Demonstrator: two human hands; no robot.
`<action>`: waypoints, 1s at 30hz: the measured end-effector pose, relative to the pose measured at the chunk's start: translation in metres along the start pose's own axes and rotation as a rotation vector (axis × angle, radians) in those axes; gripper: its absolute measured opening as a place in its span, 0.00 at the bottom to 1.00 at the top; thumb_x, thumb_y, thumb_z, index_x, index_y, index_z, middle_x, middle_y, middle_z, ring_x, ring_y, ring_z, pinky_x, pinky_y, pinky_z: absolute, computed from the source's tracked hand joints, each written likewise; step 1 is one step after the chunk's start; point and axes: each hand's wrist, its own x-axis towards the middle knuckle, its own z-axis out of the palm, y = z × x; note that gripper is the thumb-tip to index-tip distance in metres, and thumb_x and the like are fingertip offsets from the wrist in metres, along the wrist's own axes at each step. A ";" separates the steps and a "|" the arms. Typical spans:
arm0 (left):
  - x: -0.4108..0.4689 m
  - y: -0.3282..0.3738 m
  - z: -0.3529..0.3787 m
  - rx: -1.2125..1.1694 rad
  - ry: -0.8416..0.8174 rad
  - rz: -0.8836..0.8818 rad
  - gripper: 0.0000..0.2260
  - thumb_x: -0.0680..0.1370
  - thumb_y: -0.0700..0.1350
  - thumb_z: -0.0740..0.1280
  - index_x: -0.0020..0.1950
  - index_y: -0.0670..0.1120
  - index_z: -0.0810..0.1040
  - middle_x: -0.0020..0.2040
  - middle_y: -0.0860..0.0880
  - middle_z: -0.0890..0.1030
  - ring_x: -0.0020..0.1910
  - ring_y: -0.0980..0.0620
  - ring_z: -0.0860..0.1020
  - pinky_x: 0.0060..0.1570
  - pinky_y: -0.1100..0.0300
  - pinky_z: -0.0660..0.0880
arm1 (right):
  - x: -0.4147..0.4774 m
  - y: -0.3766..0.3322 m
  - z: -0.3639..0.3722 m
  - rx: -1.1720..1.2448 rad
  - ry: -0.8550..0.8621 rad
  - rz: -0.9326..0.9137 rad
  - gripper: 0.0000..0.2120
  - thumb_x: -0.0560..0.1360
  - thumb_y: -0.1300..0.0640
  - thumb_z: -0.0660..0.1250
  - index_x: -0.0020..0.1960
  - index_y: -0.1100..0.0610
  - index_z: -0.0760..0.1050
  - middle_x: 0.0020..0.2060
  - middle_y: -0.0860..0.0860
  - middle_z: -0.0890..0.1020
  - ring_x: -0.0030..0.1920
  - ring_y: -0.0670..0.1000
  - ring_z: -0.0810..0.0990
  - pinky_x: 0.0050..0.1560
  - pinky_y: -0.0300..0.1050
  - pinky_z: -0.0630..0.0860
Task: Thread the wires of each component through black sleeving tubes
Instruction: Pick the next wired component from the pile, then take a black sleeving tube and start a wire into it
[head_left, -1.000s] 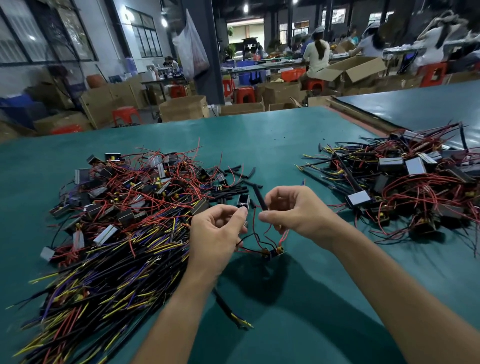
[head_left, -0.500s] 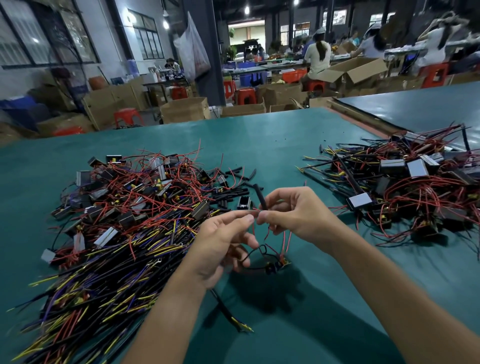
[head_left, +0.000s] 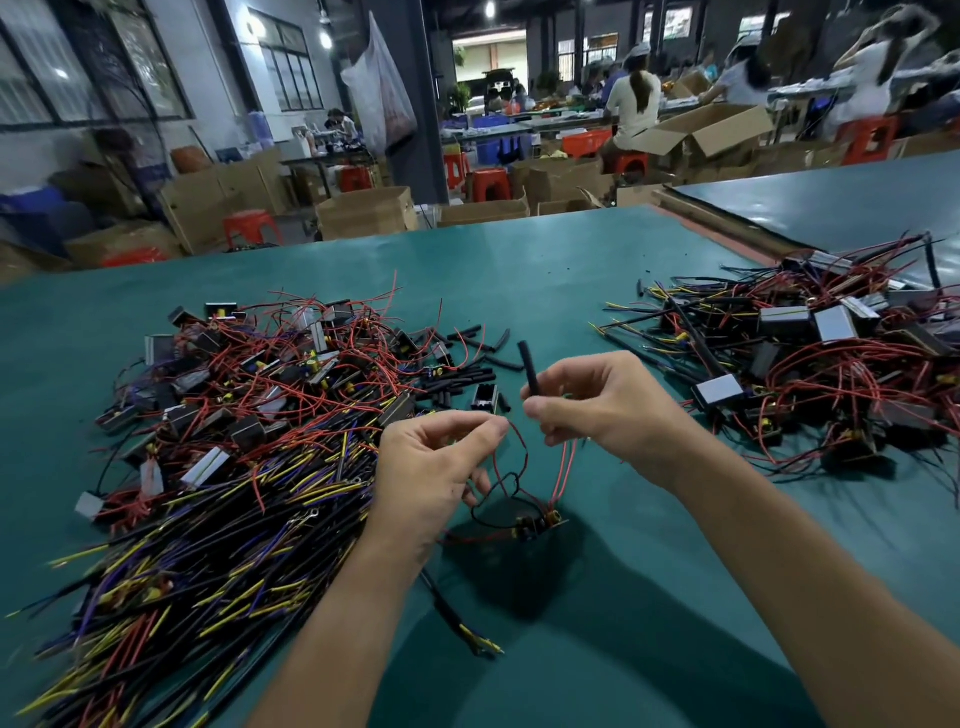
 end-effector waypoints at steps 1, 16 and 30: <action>-0.001 0.001 0.000 -0.004 -0.007 -0.001 0.02 0.72 0.41 0.75 0.40 0.46 0.86 0.28 0.47 0.80 0.20 0.54 0.73 0.20 0.67 0.67 | -0.001 -0.002 0.001 0.022 0.015 -0.019 0.03 0.72 0.70 0.71 0.44 0.65 0.81 0.31 0.55 0.80 0.29 0.48 0.76 0.34 0.39 0.79; 0.000 0.000 0.002 -0.190 -0.131 -0.124 0.05 0.75 0.41 0.71 0.42 0.48 0.86 0.35 0.47 0.83 0.21 0.57 0.70 0.22 0.67 0.67 | -0.006 -0.014 0.012 0.095 0.136 -0.146 0.02 0.74 0.68 0.69 0.45 0.66 0.80 0.38 0.61 0.83 0.30 0.48 0.76 0.32 0.41 0.77; -0.002 0.003 0.002 -0.190 -0.127 -0.128 0.06 0.75 0.41 0.70 0.42 0.49 0.85 0.35 0.46 0.83 0.21 0.56 0.71 0.22 0.66 0.67 | -0.009 -0.014 0.010 -0.015 0.082 -0.182 0.02 0.74 0.69 0.69 0.44 0.70 0.79 0.32 0.60 0.80 0.31 0.51 0.77 0.32 0.43 0.77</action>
